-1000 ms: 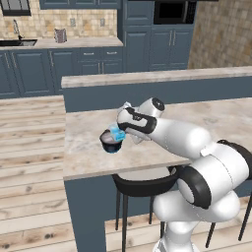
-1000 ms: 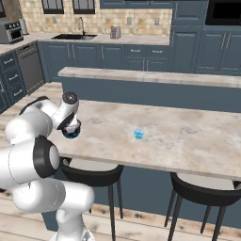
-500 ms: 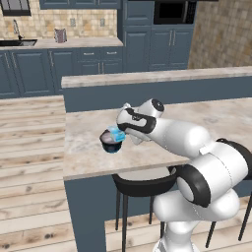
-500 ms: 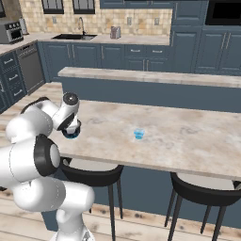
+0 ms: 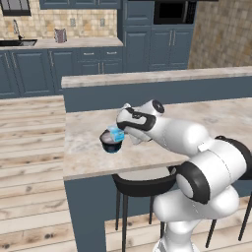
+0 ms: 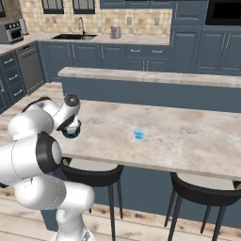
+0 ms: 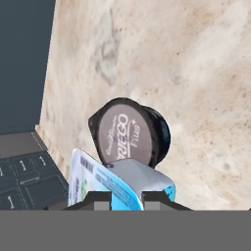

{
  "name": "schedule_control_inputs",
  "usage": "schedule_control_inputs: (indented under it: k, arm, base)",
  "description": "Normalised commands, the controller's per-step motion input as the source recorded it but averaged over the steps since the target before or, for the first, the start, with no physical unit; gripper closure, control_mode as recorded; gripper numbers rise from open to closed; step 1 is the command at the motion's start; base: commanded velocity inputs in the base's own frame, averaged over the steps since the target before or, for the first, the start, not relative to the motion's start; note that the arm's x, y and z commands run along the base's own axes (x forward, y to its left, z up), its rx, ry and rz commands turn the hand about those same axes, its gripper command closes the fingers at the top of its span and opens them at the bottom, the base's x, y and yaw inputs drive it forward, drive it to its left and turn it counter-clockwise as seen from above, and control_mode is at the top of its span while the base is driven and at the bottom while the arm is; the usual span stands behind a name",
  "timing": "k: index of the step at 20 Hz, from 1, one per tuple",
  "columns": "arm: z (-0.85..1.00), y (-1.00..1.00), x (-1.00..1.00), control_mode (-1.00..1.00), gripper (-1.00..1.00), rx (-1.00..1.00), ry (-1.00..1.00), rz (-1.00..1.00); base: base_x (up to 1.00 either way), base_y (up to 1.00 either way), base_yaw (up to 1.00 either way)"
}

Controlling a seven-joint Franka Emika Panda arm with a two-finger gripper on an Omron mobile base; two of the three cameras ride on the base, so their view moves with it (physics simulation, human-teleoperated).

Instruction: Stack the yogurt containers by placing the smaller containers on top of the larger containers.

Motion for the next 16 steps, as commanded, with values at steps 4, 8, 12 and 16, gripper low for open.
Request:
schedule_control_inputs:
  k: [4, 8, 12, 16]
  arm:
    - [-0.06, 0.0, 0.06, -1.0, 1.0, 0.0, -0.04, 0.0]
    - [-0.13, 0.01, 0.0, -1.0, 1.0, 0.0, -0.01, 0.0]
    - [-0.11, 0.02, 0.0, -1.0, 1.0, 0.0, 0.0, 0.0]
    - [-0.07, 0.05, 0.03, -1.0, 1.0, 0.0, 0.0, 0.0]
  base:
    - [0.0, 0.0, 0.0]
    - [0.0, 0.0, 0.0]
    - [0.0, 0.0, 0.0]
    - [0.0, 0.0, 0.0]
